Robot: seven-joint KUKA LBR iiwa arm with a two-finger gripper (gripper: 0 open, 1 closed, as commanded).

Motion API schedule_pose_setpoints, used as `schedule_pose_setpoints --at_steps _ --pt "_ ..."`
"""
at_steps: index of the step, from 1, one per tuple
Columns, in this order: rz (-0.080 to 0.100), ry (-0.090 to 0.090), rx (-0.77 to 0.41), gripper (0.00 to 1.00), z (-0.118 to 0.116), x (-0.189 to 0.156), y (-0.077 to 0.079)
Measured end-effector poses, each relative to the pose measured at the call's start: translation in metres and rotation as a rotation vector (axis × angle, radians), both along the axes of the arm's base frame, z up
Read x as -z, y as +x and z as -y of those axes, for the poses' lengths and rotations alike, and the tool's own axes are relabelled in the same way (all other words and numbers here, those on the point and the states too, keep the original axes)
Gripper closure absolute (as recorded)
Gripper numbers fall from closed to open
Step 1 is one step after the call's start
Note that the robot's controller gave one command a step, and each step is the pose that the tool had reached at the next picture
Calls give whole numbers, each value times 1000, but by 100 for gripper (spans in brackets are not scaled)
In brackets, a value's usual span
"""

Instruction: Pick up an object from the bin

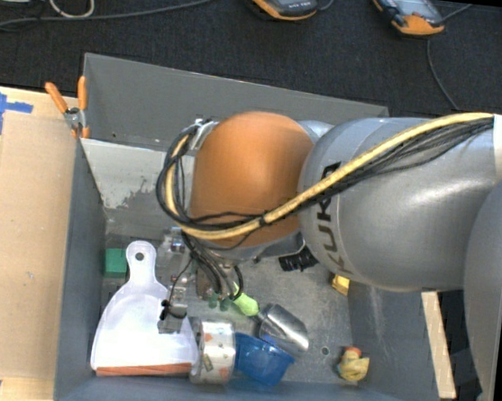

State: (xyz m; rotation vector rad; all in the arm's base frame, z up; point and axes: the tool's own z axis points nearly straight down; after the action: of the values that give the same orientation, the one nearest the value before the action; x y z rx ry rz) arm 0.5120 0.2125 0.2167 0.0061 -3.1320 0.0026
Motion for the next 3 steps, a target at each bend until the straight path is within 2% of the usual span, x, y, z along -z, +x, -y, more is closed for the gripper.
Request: schedule_pose_setpoints --at_steps 1,2,3 --pt "8 2 6 0 2 -5 2" --pt "12 5 -266 0 -8 58 -15" --pt "5 4 -469 0 -9 72 -36"
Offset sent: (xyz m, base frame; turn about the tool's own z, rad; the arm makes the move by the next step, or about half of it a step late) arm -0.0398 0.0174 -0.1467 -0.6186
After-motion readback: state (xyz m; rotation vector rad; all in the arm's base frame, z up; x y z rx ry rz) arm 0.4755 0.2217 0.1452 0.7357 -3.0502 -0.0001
